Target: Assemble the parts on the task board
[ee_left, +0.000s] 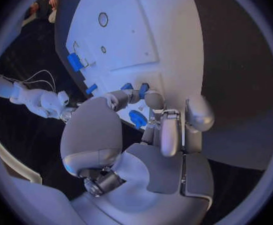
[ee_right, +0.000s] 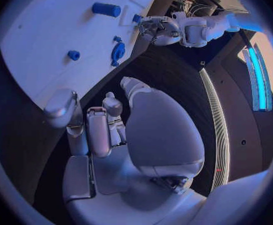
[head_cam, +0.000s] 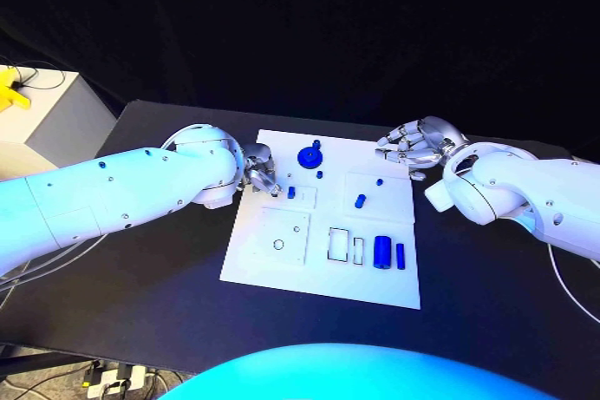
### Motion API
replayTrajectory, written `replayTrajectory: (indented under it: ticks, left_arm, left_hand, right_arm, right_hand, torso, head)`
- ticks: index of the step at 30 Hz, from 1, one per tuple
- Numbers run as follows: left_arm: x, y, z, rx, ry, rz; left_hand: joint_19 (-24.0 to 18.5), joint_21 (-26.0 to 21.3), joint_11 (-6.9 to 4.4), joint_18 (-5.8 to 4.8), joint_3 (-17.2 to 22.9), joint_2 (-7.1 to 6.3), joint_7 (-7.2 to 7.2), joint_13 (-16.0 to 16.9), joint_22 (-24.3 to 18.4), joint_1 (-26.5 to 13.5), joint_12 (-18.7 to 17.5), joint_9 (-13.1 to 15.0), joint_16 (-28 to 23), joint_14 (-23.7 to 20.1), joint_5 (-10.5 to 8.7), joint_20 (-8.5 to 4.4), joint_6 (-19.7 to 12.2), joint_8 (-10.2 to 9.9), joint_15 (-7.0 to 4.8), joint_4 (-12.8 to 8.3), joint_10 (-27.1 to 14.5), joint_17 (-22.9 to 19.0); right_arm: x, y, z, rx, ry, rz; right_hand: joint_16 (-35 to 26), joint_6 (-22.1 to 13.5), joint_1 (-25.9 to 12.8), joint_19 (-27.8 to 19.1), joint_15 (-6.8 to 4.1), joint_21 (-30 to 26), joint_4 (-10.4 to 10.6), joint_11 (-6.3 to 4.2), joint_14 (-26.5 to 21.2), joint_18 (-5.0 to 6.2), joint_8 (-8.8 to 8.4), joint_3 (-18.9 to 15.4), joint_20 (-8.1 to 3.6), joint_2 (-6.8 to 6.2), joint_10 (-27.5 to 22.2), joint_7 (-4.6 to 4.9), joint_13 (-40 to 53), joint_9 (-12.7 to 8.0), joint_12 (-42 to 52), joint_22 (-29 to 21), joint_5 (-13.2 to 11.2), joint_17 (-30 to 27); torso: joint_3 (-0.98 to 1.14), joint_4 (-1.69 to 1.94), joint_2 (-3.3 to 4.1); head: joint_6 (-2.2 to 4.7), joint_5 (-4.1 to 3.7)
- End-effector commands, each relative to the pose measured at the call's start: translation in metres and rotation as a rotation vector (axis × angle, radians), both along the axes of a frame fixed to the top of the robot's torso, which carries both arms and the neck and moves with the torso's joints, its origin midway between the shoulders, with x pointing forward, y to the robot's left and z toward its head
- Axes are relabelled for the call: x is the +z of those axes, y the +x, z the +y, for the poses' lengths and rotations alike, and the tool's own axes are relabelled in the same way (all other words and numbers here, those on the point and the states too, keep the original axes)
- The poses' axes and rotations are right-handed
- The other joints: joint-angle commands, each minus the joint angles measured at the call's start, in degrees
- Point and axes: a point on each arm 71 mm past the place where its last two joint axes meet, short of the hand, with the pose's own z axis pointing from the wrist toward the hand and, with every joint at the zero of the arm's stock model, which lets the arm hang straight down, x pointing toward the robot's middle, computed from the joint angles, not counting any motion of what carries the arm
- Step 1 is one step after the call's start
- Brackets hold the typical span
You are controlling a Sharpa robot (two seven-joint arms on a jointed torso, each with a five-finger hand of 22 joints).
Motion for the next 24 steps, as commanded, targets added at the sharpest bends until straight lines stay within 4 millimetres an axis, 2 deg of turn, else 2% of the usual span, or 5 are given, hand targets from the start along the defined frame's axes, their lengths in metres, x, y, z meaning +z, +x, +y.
replayTrajectory:
  ticks: [1, 7, 14, 17, 24]
  left_arm:
    - [-0.0026, -0.0008, -0.0030, -0.008, -0.014, 0.004]
    - [-0.0042, 0.0009, -0.0002, -0.004, -0.003, 0.016]
    - [-0.0055, 0.0024, 0.0018, -0.003, 0.013, 0.021]
    - [-0.0059, 0.0024, 0.0021, -0.005, 0.017, 0.024]
    - [-0.0062, 0.0032, 0.0039, -0.001, 0.021, 0.024]
  left_hand:
    - [-0.76, -0.91, -0.91, 0.32, -1.36, -0.15, -1.13, -0.74, -1.01, -0.63, -0.56, 0.16, -0.58, 4.23, -0.29, 0.04, 0.74, -0.41, -0.03, 0.23, -1.99, 8.68]
    - [-1.63, -2.11, -0.37, 0.61, -6.65, -0.02, -0.54, -1.66, -2.75, -0.46, -0.89, 0.41, -1.13, 3.79, -0.34, 0.47, -0.05, -0.88, 0.42, 3.10, -3.93, 7.55]
    - [-2.27, -2.99, 0.03, 0.85, -11.27, 0.00, -0.10, -2.38, -4.03, 0.22, -1.11, 0.60, -1.52, 3.45, -0.36, 0.78, -0.60, -1.23, 0.76, 5.41, -5.28, 6.74]
    - [-2.55, -3.39, 0.24, 0.93, -14.17, -0.45, 0.12, -2.57, -4.54, 0.55, -1.12, 0.71, -1.68, 3.28, -0.35, 0.97, -0.83, -1.37, 0.95, 6.80, -5.86, 6.42]
    - [-2.68, -3.64, 0.35, 1.00, -16.58, -0.35, 0.26, -2.69, -4.83, 1.22, -1.10, 0.80, -1.75, 3.20, -0.56, 1.07, -0.99, -1.50, 1.06, 8.27, -6.26, 6.27]
  right_arm:
    - [0.0003, -0.0006, 0.0013, 0.015, 0.002, -0.007]
    - [0.0004, -0.0005, 0.0010, 0.014, 0.002, -0.008]
    - [0.0006, -0.0005, 0.0005, 0.012, 0.002, -0.010]
    - [0.0005, -0.0004, -0.0004, 0.010, 0.001, -0.010]
    - [0.0006, -0.0003, -0.0013, 0.007, 0.001, -0.011]
  right_hand:
    - [-0.27, -0.56, -0.62, 0.23, 0.37, -0.31, 0.01, -0.13, 0.25, 1.09, 0.22, 0.28, 0.03, 0.17, -0.37, -0.02, -0.05, -0.05, 0.33, -0.09, 0.36, -0.05]
    - [-0.29, -0.58, -0.69, 0.23, 0.37, -0.38, 0.01, -0.13, 0.24, 1.10, 0.24, 0.33, 0.03, 0.14, -0.38, -0.01, -0.08, -0.06, 0.35, -0.13, 0.44, -0.08]
    - [-0.31, -0.61, -0.77, 0.22, 0.37, -0.46, 0.00, -0.13, 0.24, 1.11, 0.26, 0.40, 0.03, 0.11, -0.39, 0.00, -0.13, -0.06, 0.37, -0.17, 0.53, -0.10]
    - [-0.37, -0.65, -0.82, 0.20, 0.37, -0.54, 0.00, -0.12, 0.20, 1.13, 0.26, 0.42, 0.03, 0.09, -0.47, 0.00, -0.22, -0.07, 0.32, -0.22, 0.54, -0.19]
    - [-0.37, -0.65, -0.82, 0.20, 0.37, -0.54, 0.00, -0.12, 0.20, 1.13, 0.26, 0.42, 0.03, 0.09, -0.47, 0.00, -0.22, -0.07, 0.32, -0.22, 0.54, -0.19]
  torso:
    - [-0.01, 0.00, -0.03]
    - [-0.05, 0.03, -0.03]
    - [-0.04, 0.01, -0.03]
    - [-0.03, 0.04, -0.03]
    - [-0.01, 0.01, -0.05]
  head:
    - [-0.01, -0.02]
    - [-0.09, -0.12]
    - [-0.11, -0.16]
    - [-0.15, -0.16]
    - [-0.11, -0.19]
